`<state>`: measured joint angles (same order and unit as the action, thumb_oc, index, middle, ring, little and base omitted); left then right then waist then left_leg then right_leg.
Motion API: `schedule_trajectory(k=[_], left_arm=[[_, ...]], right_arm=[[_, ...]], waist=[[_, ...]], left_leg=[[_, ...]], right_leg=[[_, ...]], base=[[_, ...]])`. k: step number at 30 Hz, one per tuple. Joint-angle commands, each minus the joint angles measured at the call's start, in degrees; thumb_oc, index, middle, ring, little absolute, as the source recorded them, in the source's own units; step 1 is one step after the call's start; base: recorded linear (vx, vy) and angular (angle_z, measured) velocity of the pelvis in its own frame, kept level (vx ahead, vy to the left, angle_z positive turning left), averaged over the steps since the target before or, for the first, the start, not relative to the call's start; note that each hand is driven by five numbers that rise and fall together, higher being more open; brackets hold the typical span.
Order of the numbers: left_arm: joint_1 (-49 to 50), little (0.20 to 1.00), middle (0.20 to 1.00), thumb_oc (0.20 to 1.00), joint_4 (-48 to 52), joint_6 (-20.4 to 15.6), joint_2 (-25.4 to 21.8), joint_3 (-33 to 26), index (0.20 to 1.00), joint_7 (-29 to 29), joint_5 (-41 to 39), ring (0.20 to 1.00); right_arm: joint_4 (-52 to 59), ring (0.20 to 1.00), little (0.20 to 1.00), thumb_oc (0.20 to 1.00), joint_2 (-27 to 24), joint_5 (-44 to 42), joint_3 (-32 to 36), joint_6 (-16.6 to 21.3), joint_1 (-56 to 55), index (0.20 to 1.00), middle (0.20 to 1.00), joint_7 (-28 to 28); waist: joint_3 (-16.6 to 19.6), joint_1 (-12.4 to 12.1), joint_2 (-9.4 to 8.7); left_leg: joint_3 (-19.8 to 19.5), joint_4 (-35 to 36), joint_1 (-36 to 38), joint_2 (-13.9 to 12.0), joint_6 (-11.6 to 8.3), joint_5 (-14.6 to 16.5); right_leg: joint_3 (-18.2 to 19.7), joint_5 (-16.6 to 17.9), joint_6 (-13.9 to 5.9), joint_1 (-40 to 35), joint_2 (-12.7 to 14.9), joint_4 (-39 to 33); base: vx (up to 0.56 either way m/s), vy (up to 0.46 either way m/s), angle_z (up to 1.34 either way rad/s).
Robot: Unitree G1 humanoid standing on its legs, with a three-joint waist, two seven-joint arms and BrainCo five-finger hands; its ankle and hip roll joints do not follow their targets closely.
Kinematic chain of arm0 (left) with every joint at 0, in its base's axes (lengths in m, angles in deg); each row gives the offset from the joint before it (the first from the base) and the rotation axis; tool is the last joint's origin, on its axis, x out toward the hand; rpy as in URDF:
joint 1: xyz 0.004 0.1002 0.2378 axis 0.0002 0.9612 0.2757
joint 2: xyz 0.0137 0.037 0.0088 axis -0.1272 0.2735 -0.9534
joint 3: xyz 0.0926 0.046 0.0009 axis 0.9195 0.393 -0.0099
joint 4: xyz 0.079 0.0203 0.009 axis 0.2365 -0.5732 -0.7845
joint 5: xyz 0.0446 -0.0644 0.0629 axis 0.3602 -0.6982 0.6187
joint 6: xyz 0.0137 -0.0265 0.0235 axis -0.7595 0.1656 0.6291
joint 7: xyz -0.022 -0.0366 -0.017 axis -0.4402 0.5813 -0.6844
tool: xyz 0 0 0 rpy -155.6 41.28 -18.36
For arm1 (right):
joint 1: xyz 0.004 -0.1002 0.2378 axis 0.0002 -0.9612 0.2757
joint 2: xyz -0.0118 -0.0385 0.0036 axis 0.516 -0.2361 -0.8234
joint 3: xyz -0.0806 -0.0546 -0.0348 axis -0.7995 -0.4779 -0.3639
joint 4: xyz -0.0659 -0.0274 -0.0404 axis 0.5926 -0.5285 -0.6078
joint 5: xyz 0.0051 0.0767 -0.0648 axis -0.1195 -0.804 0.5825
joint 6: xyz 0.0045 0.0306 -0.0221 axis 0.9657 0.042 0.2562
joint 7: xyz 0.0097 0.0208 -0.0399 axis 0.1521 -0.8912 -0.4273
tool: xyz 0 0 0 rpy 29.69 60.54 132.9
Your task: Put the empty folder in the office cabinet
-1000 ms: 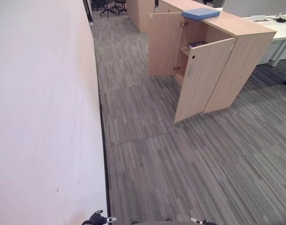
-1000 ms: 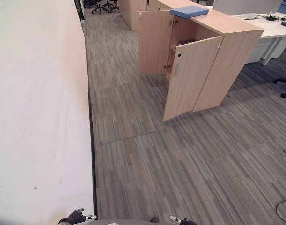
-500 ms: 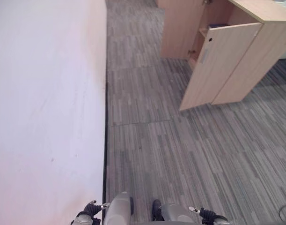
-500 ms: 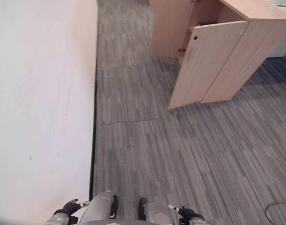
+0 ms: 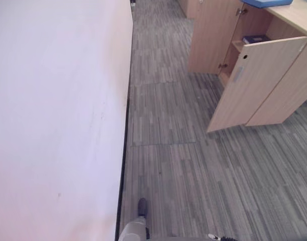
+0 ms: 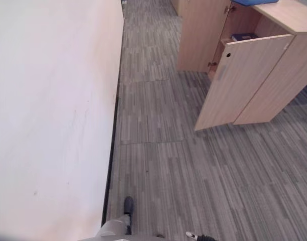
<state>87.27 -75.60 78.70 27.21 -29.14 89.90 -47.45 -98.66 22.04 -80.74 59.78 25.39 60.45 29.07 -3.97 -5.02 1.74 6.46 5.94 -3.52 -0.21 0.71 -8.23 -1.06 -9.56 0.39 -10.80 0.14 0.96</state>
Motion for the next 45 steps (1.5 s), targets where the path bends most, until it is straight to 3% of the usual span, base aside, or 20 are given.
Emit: schedule_trajectory(k=[1, 2, 4, 6, 8, 9, 11, 12, 15, 20, 23, 27, 30, 32, 33, 37, 38, 39, 40, 45], left_arm=[[-1.6, 1.0, 1.0, 1.0, 1.0, -0.8, -2.7, -0.9, 1.0, 0.3, -0.1, 1.0], [-1.7, 1.0, 1.0, 1.0, 1.2, -0.8, -2.8, -0.8, 1.0, 0.3, -0.5, 1.0], [-1.9, 1.0, 1.0, 1.0, 1.4, -0.6, -3.0, -0.7, 1.0, 0.4, -0.7, 1.0], [-2.0, 1.0, 1.0, 1.0, 1.7, -0.5, -3.6, -0.3, 1.0, 1.1, -0.3, 1.0], [-2.2, 1.0, 1.0, 1.0, 1.8, -0.6, -3.7, -0.2, 1.0, 1.3, -0.3, 1.0], [-2.5, 1.0, 1.0, 1.0, 1.9, -0.7, -3.7, 0.3, 1.0, 1.6, -0.1, 1.0], [-2.5, 1.0, 1.0, 1.0, 1.8, -0.8, -3.6, 0.7, 1.0, 1.5, 0.0, 1.0], [-2.4, 1.0, 1.0, 1.0, 1.8, -0.9, -3.3, 1.3, 1.0, 1.5, 0.8, 1.0], [-2.5, 1.0, 1.0, 1.0, 1.4, -0.9, -3.1, 1.0, 1.0, 1.5, 2.1, 1.0], [-1.9, 1.0, 1.0, 1.0, 0.6, -0.9, -2.9, 0.0, 1.0, 1.5, 3.0, 1.0], [-1.5, 1.0, 1.0, 1.0, 0.1, -0.7, -2.4, -0.2, 1.0, 1.4, 2.9, 1.0], [-3.0, 1.0, 1.0, 1.0, 1.6, -1.0, -2.0, 1.8, 1.0, 1.1, 2.0, 1.0], [-3.2, 1.0, 1.0, 1.0, 2.8, -1.0, -2.1, 2.3, 1.0, 1.2, 2.0, 1.0], [-3.0, 1.0, 1.0, 1.0, 3.4, -0.7, -2.2, 2.3, 1.0, 1.8, 1.9, 1.0], [-2.7, 1.0, 1.0, 1.0, 3.3, -0.8, -1.9, 2.3, 1.0, 2.1, 1.8, 1.0], [-2.5, 1.0, 1.0, 1.0, 2.6, -0.8, -2.4, 2.0, 1.0, 1.6, 1.6, 1.0], [-2.4, 1.0, 1.0, 1.0, 2.3, -0.9, -2.7, 2.1, 1.0, 1.6, 1.6, 1.0], [-2.4, 1.0, 1.0, 1.0, 2.3, -0.9, -2.7, 2.0, 1.0, 1.6, 1.6, 1.0], [-2.2, 1.0, 1.0, 1.0, 2.3, -1.1, -2.9, 1.8, 1.0, 1.5, 1.4, 1.0], [-1.3, 1.0, 1.0, 1.0, 1.0, -0.7, -2.4, 1.5, 1.0, 1.1, 2.2, 1.0]], right_arm=[[4.0, 1.0, 1.0, 1.0, 0.1, 2.3, -0.6, 0.3, 0.4, 1.0, 1.0, -0.7], [4.6, 1.0, 1.0, 1.0, -0.1, 1.8, -0.2, 0.3, 0.7, 1.0, 1.0, -0.6], [5.2, 1.0, 1.0, 1.0, -0.2, 1.2, -0.2, 0.3, 1.1, 1.0, 1.0, -0.3], [7.6, 1.0, 1.0, 1.0, 0.3, 0.1, -0.7, 0.9, 1.6, 1.0, 1.0, 0.6], [8.2, 1.0, 1.0, 1.0, 0.4, -0.2, -1.0, 1.0, 1.9, 1.0, 1.0, 0.7], [8.7, 1.0, 1.0, 1.0, 0.4, -0.5, -1.6, 1.0, 2.7, 1.0, 1.0, 0.8], [8.8, 1.0, 1.0, 1.0, 0.2, -0.6, -1.7, 1.0, 3.2, 1.0, 1.0, 0.7], [8.8, 1.0, 1.0, 1.0, 0.0, -1.0, -1.9, 0.8, 4.1, 1.0, 1.0, 0.6], [8.6, 1.0, 1.0, 1.0, -0.5, -1.6, -1.0, 0.7, 4.7, 1.0, 1.0, 0.6], [7.6, 1.0, 1.0, 1.0, -0.8, -1.2, -0.5, 0.6, 3.7, 1.0, 1.0, 0.1], [5.8, 1.0, 1.0, 1.0, -1.0, -0.9, -0.3, 0.4, 2.3, 1.0, 1.0, -0.3], [5.3, 1.0, 1.0, 1.0, -1.3, -1.5, -0.4, 0.8, 1.9, 1.0, 1.0, 0.0], [5.5, 1.0, 1.0, 1.0, -1.5, -1.8, -0.6, 0.8, 1.7, 1.0, 1.0, 0.3], [6.0, 1.0, 1.0, 1.0, -2.1, -1.6, -0.6, 0.9, 1.9, 1.0, 1.0, 1.3], [6.0, 1.0, 1.0, 1.0, -2.4, -1.9, -0.3, 1.1, 2.0, 1.0, 1.0, 2.2], [5.1, 1.0, 1.0, 1.0, -3.3, -0.3, -0.8, 0.7, 2.2, 1.0, 1.0, 1.6], [5.0, 1.0, 1.0, 1.0, -3.5, 0.4, -1.0, 0.8, 2.0, 1.0, 1.0, 1.7], [5.0, 1.0, 1.0, 1.0, -3.5, 0.4, -1.0, 0.8, 2.0, 1.0, 1.0, 1.7], [5.1, 1.0, 1.0, 1.0, -3.8, 0.9, -1.0, 1.0, 1.9, 1.0, 1.0, 1.7], [4.4, 1.0, 1.0, 1.0, -3.2, 2.3, -1.1, 1.0, 0.7, 1.0, 1.0, 1.2]], waist=[[1.7, -1.6, -2.93], [1.3, -1.4, -2.67], [0.9, -1.0, -1.86], [-1.0, 0.4, -0.18], [-1.7, 0.9, 0.37], [-3.4, 2.2, 1.66], [-4.0, 3.0, 2.21], [-5.1, 4.3, 1.44], [-5.5, 5.2, 0.14], [-4.8, 5.8, -1.02], [-2.7, 6.2, -1.21], [-2.8, 6.7, -2.71], [-3.5, 6.4, -3.91], [-4.6, 5.5, -5.17], [-4.7, 4.9, -5.88], [-5.3, 2.9, -5.93], [-5.3, 2.2, -5.06], [-5.2, 2.2, -5.1], [-5.0, 1.5, -3.86], [-4.3, 0.8, -2.81]], left_leg=[[0.6, -1.8, -5.7, 4.7, 1.25, 1.8], [0.5, -1.9, -4.2, 6.1, 2.51, 2.8], [0.0, -1.8, -2.4, 6.8, 3.64, 3.6], [-2.2, -0.9, 3.2, 8.2, 5.19, 6.6], [-2.9, -0.9, 4.8, 7.8, 4.97, 7.3], [-4.4, -0.9, 7.5, 6.5, 4.2, 8.0], [-5.4, -1.1, 8.0, 6.1, 4.07, 7.3], [-7.6, -1.5, 10.0, 6.5, 3.16, 8.7], [-9.2, -2.4, 12.6, 7.0, 2.1, 11.5], [-11.6, -4.6, 15.8, 7.3, 1.84, 15.5], [-12.5, -6.2, 18.1, 4.3, 0.53, 18.2], [-10.0, -25.4, 11.4, -0.4, -3.43, 11.8], [-8.1, -37.7, 6.1, -1.7, -3.02, 7.9], [-3.4, -48.0, 1.4, -5.0, -2.44, 4.3], [-0.4, -46.7, -2.3, -6.5, -1.8, 4.6], [-1.1, -31.1, -8.0, -2.6, -1.63, 7.8], [-3.2, -19.6, -8.3, -1.2, -2.48, 4.8], [-3.3, -19.4, -8.3, -1.2, -2.49, 4.6], [-5.7, -10.8, -9.6, -1.0, -3.47, 0.3], [-6.2, -1.9, -9.8, -1.9, -4.48, -2.2]], right_leg=[[-4.0, 14.1, -8.95, 1.6, 10.8, 15.9], [-4.3, 20.0, -9.23, 4.0, 12.5, 22.8], [-4.1, 23.6, -8.38, 6.3, 13.4, 29.1], [-5.5, 20.5, -6.93, 13.2, 15.0, 42.2], [-7.6, 17.1, -6.07, 14.7, 14.9, 40.8], [-10.8, 11.5, -4.66, 18.4, 12.3, 36.2], [-11.3, 12.1, -3.79, 20.3, 9.7, 30.8], [-9.2, 13.3, -4.96, 21.3, 5.6, 17.1], [-6.4, 17.3, -7.29, 22.0, 3.8, 1.3], [-3.5, 19.9, -7.7, 21.4, 3.5, -2.0], [-3.5, 18.1, -6.24, 20.7, 2.2, 1.7], [-4.4, 13.4, -3.11, 15.2, -0.3, 2.2], [-4.7, 12.0, -1.85, 12.8, -0.5, 1.8], [-4.6, 10.2, -0.06, 9.3, -1.4, 0.9], [-4.5, 9.5, 0.46, 7.7, -1.3, 0.4], [-3.9, 7.7, -0.78, 5.4, -0.4, 0.6], [-4.0, 6.6, -1.09, 4.0, -0.7, 0.8], [-4.1, 6.6, -1.08, 4.1, -0.7, 0.8], [-3.8, 5.5, -0.97, 2.4, -1.9, 0.8], [-1.8, 2.4, -1.11, -1.7, -2.6, 0.8]], base=[[0.27, 0.309, -0.33], [0.17, 0.216, -0.39], [0.23, 0.275, 0.12], [0.43, 0.313, 0.5], [0.23, 0.008, 0.44], [0.19, -0.093, 0.48], [0.19, -0.133, 0.52], [0.27, -0.198, 0.63], [0.32, -0.185, 0.7], [0.29, -0.165, 0.44], [0.42, -0.34, 0.24], [0.35, -0.397, 0.19], [0.17, -0.288, 0.14], [0.2, -0.356, -0.06], [0.2, -0.232, -0.21], [0.21, -0.051, -0.23], [0.2, 0.037, -0.39], [0.31, 0.039, -0.46], [0.25, 0.024, -0.09], [0.31, 0.058, -0.11]])
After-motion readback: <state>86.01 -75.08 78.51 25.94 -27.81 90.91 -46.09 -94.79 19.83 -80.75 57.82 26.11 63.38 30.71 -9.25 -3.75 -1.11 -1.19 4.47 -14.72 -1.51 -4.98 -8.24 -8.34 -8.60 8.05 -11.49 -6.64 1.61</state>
